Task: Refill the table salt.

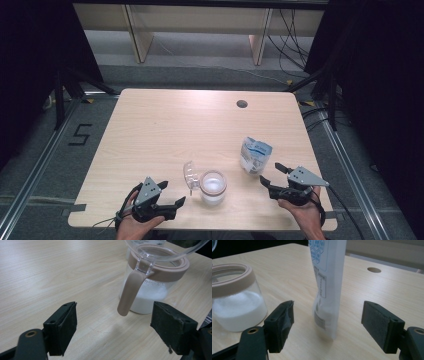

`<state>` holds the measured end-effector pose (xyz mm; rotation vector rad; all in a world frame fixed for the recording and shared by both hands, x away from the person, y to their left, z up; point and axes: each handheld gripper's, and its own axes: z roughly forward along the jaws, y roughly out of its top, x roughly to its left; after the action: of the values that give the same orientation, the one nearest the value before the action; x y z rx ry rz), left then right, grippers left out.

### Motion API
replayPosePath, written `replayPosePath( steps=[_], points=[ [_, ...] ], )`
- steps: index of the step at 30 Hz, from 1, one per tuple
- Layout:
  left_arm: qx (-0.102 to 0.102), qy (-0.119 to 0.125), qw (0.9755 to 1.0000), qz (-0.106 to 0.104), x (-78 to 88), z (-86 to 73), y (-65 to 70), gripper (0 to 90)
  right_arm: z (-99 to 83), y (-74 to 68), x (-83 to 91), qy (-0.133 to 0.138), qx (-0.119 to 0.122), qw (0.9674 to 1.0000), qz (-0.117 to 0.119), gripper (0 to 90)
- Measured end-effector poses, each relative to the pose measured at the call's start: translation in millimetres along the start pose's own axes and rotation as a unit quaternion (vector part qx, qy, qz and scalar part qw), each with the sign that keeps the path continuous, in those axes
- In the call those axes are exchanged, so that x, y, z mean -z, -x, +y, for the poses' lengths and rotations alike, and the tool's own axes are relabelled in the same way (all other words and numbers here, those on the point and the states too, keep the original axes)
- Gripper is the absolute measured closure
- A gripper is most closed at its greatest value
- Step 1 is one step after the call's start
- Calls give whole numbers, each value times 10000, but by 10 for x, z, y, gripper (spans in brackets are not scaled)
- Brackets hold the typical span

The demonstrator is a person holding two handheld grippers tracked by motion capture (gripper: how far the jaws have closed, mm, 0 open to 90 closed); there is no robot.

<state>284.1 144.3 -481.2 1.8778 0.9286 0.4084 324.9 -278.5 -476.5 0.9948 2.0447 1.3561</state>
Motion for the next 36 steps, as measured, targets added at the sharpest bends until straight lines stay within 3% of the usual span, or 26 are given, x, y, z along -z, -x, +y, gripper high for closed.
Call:
replayPosePath(
  steps=[4, 5, 6, 10, 11, 12, 13, 14, 17, 21, 22, 23, 30, 33, 34, 36],
  points=[
    [94, -7, 10000, -4, 3, 26, 22, 209, -23, -36, 33, -35, -166, 9998, 75, 268],
    [84, 2, 10000, -40, 3, 34, 15, 209, -26, -28, 41, -49, -12, 10000, 39, 268],
    [36, -13, 10000, -28, 11, 46, 11, 210, -30, -70, 62, -124, -233, 9997, 4, 268],
    [143, -3, 9999, -78, 15, 68, 12, 212, -40, -69, 67, -154, 9, 9999, 70, 265],
    [89, -15, 9999, -64, 24, 79, 7, 215, -47, -106, 74, -212, -179, 9996, 86, 264],
    [79, -33, 10000, -45, 36, 91, 8, 216, -50, -92, 69, -220, -51, 9997, 102, 264],
    [159, 8, 9998, -79, 31, 97, 9, 217, -50, -105, 74, -247, -26, 9997, 71, 264],
    [91, -7, 9999, -74, 46, 114, 5, 223, -54, -113, 70, -262, 18, 9996, 93, 263],
    [172, 44, 9998, -84, 62, 145, 8, 244, -60, -138, 67, -264, 78, 9995, 139, 263],
    [185, 82, 9998, -83, 92, 185, -18, 342, -71, -150, 72, -267, 76, 9995, 175, 260],
    [286, 139, 9994, -123, 85, 190, -10, 363, -74, -153, 75, -279, 66, 9994, 173, 260],
    [181, 123, 9997, -80, 99, 203, -11, 391, -75, -156, 85, -317, 50, 9994, 162, 260],
    [-15, 207, 9994, -281, 100, 245, 29, 623, -94, -179, 111, -357, -14, 9992, 171, 260],
    [-214, 194, 9992, -263, 105, 269, 57, 712, -102, -182, 113, -370, 18, 9991, 228, 260],
    [-233, 220, 9991, -285, 103, 273, 61, 741, -107, -197, 117, -366, -81, 9991, 194, 260],
    [-273, 268, 9989, -254, 108, 285, 67, 802, -110, -194, 118, -351, -9, 9992, 206, 260]
  ],
)
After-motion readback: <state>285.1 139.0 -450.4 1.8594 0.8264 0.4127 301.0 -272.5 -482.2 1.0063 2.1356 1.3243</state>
